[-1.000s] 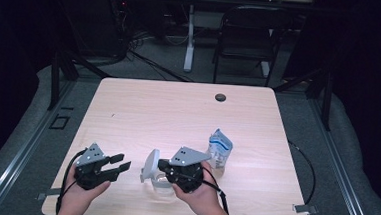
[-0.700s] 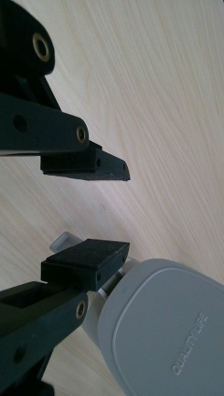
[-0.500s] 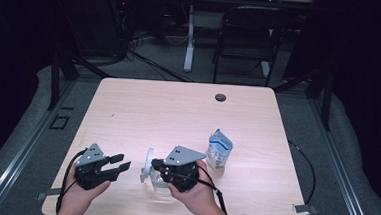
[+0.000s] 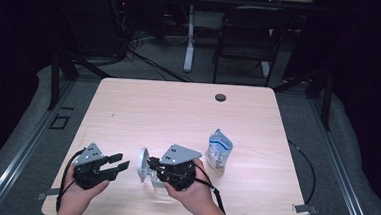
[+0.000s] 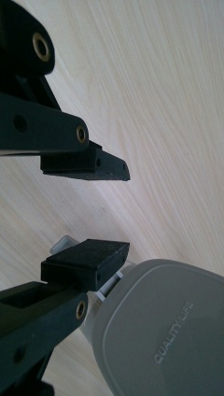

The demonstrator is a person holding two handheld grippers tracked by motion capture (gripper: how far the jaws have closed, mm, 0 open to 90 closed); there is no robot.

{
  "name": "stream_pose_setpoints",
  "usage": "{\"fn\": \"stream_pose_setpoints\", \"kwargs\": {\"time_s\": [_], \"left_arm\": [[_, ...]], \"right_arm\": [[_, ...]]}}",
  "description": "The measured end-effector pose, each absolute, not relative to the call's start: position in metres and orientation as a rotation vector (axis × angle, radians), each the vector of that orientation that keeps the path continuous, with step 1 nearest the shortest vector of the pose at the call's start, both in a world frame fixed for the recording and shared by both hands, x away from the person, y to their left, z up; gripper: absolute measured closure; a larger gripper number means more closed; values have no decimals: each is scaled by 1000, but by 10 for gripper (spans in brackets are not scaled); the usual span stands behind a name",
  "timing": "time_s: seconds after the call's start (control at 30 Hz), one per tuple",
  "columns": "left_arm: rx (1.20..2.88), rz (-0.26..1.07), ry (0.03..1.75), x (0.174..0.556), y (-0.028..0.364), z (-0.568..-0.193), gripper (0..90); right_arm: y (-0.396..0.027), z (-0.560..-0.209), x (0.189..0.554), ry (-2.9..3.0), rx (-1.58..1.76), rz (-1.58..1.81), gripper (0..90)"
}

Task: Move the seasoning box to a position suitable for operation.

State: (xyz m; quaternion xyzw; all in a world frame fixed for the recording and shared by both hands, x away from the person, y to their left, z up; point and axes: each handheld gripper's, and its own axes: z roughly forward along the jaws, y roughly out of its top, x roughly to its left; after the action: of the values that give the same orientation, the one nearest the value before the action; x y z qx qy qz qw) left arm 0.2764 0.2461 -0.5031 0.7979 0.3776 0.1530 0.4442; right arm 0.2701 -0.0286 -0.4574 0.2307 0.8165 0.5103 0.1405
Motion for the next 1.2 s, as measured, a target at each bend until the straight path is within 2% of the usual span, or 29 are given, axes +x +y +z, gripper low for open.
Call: {"fn": "stream_pose_setpoints", "kwargs": {"time_s": [0.17,0.23,0.43,0.67,0.83,0.97,1.07,1.2], "left_arm": [[1970,379,936,276,246,-503,590],[1962,384,933,276,246,-504,588],[1961,386,936,276,246,-503,587],[1957,380,937,278,243,-503,586],[1970,376,924,280,240,-504,586],[1970,368,922,280,239,-504,586],[1964,373,925,281,240,-504,586],[1962,371,934,282,242,-504,586]], "right_arm": [[-31,-458,269,2364,651,1455,808],[-36,-459,269,2368,664,1438,752],[-45,-463,268,2354,708,1451,706],[-65,-472,265,2298,745,1439,611],[-76,-475,260,2280,739,1436,600],[-86,-475,256,2206,708,1399,497],[-98,-474,254,2144,691,1401,459],[-114,-473,255,2190,793,1433,509]]}}
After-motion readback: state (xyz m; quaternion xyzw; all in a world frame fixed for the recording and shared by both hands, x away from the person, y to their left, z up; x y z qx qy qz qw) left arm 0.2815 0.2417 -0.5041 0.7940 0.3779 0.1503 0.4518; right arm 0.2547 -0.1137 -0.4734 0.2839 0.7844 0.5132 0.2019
